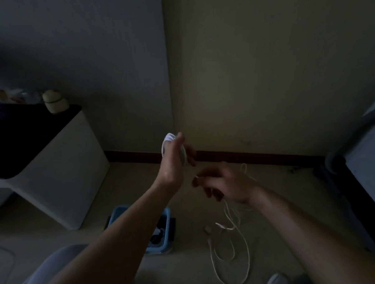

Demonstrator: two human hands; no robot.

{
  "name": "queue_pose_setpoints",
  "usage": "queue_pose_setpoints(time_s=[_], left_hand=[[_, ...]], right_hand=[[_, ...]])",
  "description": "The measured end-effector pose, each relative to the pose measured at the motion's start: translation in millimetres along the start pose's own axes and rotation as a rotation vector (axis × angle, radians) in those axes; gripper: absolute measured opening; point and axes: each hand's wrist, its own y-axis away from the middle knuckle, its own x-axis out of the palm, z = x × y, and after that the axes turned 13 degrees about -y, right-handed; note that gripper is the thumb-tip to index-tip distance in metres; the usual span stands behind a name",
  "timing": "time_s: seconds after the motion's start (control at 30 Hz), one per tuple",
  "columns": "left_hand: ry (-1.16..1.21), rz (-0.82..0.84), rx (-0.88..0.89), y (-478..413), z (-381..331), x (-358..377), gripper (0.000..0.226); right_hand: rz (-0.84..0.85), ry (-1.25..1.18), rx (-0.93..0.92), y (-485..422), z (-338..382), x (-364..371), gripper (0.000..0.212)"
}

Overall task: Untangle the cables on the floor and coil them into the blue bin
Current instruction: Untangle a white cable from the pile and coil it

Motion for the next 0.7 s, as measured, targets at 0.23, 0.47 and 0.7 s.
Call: queue_pose_setpoints(time_s=[0.23,0.47,0.7], left_hand=[[-0.541,0.293,0.032,5,18,1,0.049],[-0.466,0.504,-0.152,9,5,6,0.055],[-0.316,0.567,-0.229,12,-3,6,0.048]], right_hand=[[-0.112,-0.242,-0.117,4,8,-5,0.025],[-0.249,-0.17,-0.219,1,5,-24,0.015],[-0.417,-0.132,-0.263,-5,1,-38,0.014]])
